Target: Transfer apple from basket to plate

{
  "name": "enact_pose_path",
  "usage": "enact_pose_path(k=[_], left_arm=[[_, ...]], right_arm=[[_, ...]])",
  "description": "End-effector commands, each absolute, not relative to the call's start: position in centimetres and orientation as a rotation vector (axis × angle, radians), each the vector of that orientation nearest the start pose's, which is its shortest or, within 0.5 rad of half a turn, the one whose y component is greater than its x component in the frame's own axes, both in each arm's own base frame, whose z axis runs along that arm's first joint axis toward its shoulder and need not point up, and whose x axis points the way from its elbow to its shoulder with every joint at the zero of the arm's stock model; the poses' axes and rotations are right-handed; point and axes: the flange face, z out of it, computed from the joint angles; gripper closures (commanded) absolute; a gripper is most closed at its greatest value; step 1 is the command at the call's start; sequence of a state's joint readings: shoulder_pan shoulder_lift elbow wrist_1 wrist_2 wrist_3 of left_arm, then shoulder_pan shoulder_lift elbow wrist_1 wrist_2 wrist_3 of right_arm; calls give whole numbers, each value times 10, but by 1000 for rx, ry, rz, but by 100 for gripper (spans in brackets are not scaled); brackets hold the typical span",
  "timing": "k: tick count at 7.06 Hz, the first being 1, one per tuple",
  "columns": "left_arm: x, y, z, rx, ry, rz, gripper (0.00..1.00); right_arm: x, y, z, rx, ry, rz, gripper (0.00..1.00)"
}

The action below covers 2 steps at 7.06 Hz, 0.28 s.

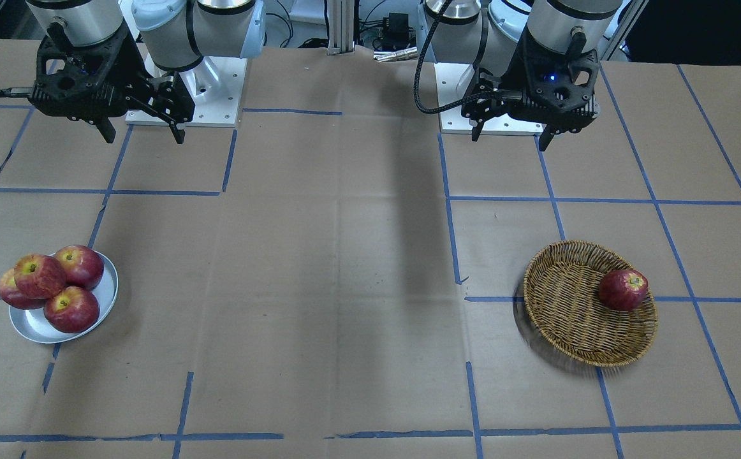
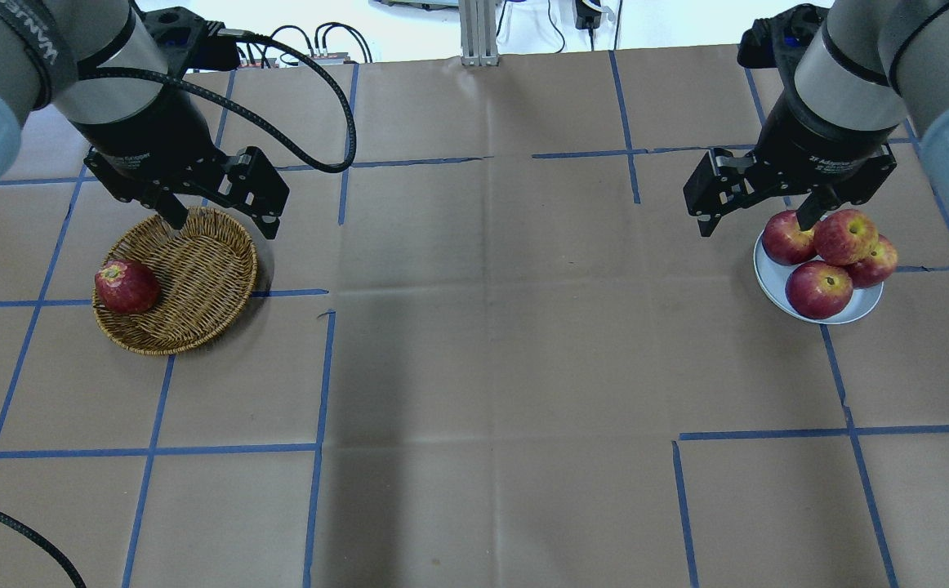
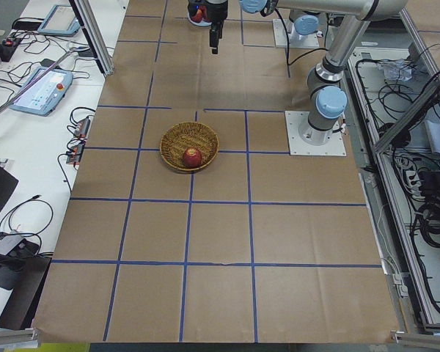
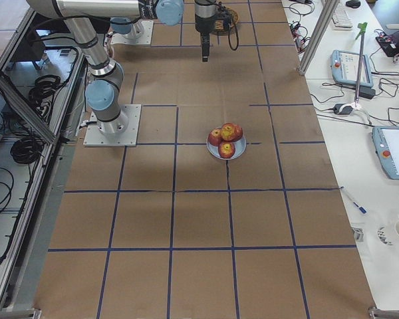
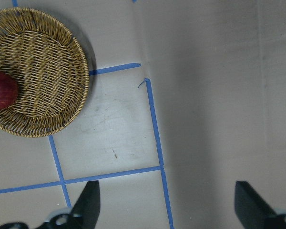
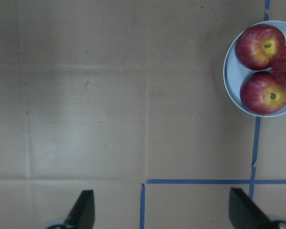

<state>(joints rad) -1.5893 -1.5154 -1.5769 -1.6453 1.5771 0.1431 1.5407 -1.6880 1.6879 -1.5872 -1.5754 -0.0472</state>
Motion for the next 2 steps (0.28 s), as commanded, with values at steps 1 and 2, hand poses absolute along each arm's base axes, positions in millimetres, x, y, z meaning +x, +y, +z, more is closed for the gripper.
enact_pose_path(k=[1, 2], left_arm=[[-141, -463, 505, 253, 3128, 37, 1], [-141, -463, 504, 252, 3127, 41, 1]], right_arm=[[120, -448, 489, -26, 3147, -26, 0], [120, -448, 488, -26, 3147, -21, 0]])
